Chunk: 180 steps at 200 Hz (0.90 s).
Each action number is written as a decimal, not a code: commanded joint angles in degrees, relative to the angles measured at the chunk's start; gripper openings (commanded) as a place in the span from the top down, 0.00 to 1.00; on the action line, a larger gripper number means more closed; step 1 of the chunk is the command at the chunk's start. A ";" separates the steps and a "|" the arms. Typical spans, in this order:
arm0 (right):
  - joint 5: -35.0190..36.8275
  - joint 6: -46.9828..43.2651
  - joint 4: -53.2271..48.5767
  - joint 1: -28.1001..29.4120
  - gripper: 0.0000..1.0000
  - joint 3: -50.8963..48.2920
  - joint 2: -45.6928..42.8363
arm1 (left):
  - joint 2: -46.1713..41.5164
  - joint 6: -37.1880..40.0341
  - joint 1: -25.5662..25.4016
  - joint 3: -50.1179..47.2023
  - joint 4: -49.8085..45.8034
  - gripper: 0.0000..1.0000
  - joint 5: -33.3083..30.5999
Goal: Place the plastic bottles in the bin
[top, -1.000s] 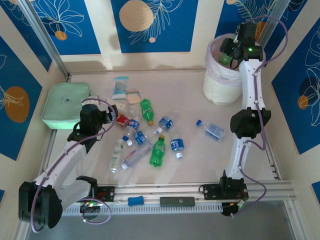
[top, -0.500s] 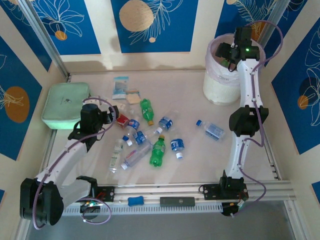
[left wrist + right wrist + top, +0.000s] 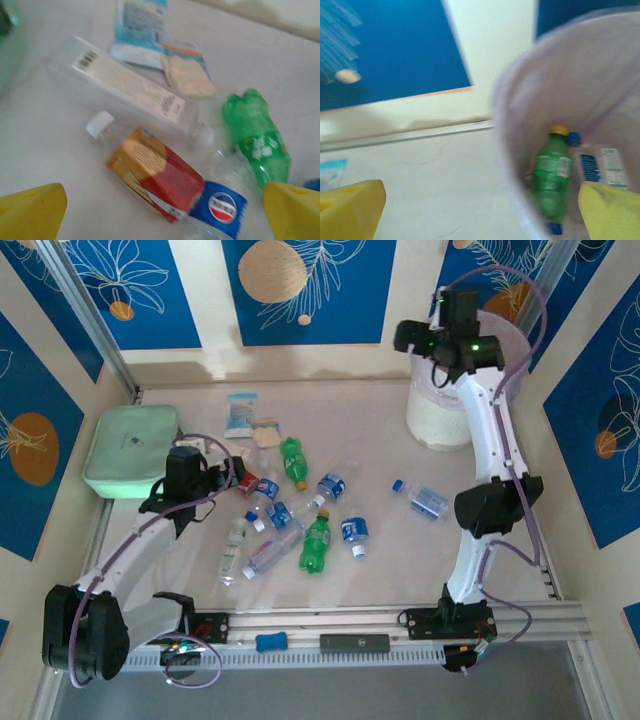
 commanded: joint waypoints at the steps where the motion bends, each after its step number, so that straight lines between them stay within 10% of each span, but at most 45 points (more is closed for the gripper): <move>1: 1.48 -2.58 6.72 6.86 0.01 -6.40 -4.49 | -0.16 -2.09 0.41 3.68 -8.29 0.00 8.65; 81: 1.52 5.28 23.58 23.81 0.01 -30.84 -7.49 | -6.76 -3.30 -3.21 1.19 -29.25 0.00 9.87; 180: -2.72 8.38 20.56 23.40 0.01 -41.14 -12.44 | -8.12 -10.46 -15.42 -3.93 -39.25 0.00 1.76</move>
